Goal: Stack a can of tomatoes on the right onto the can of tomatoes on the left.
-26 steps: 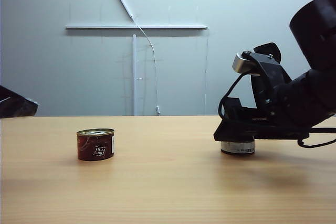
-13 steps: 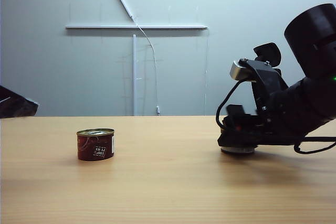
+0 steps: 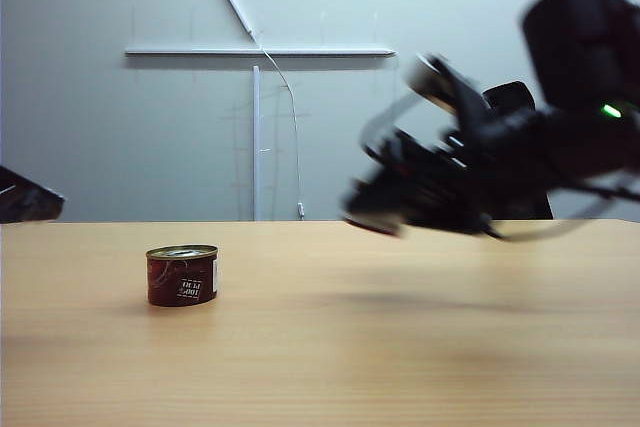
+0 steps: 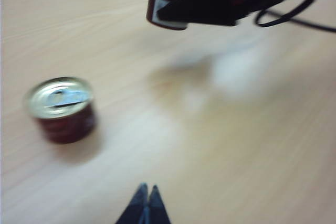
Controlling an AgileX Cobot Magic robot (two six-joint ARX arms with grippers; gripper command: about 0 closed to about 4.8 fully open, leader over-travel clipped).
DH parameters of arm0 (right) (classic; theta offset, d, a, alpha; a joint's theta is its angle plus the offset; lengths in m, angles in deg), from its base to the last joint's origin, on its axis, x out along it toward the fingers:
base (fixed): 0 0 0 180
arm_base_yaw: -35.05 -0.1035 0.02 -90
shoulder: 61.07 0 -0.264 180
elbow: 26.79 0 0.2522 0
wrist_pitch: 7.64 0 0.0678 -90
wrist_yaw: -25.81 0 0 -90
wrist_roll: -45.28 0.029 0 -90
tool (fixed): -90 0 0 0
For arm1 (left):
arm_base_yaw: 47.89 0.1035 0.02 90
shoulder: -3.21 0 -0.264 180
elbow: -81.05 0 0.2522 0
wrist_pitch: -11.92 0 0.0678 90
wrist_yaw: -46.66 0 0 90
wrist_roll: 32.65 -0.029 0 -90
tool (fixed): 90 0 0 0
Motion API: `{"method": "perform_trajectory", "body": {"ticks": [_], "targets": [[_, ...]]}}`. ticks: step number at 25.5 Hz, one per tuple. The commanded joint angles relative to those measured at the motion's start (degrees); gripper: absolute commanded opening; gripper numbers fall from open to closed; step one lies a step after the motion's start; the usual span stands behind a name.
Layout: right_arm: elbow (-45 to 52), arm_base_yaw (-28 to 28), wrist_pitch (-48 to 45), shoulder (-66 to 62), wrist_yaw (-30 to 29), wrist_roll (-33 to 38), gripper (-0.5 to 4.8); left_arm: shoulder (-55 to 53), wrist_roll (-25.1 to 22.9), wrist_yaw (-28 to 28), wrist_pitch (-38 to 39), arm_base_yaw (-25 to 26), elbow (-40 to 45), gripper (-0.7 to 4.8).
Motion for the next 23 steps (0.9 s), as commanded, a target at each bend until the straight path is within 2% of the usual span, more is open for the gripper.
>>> {"method": "perform_trajectory", "body": {"ticks": [1, 4, 9, 23], "targets": [[-5.3, -4.4, 6.1, 0.4, -3.2, 0.1, 1.12, 0.0, 0.0, -0.2, -0.6, 4.0, -0.2, -0.04], [-9.9, -7.5, 12.3, 0.3, -3.1, -3.1, 1.12, 0.0, 0.0, -0.1, -0.6, 7.9, -0.2, -0.04], [-17.7, -12.9, 23.0, -0.6, 1.7, -14.2, 1.13, 0.0, 0.0, 0.3, -0.6, 11.7, -0.2, -0.04], [-27.4, -16.9, 24.4, -10.7, 3.5, -15.0, 1.16, 0.0, 0.0, 0.2, -0.6, 12.9, -0.2, -0.04]]}}
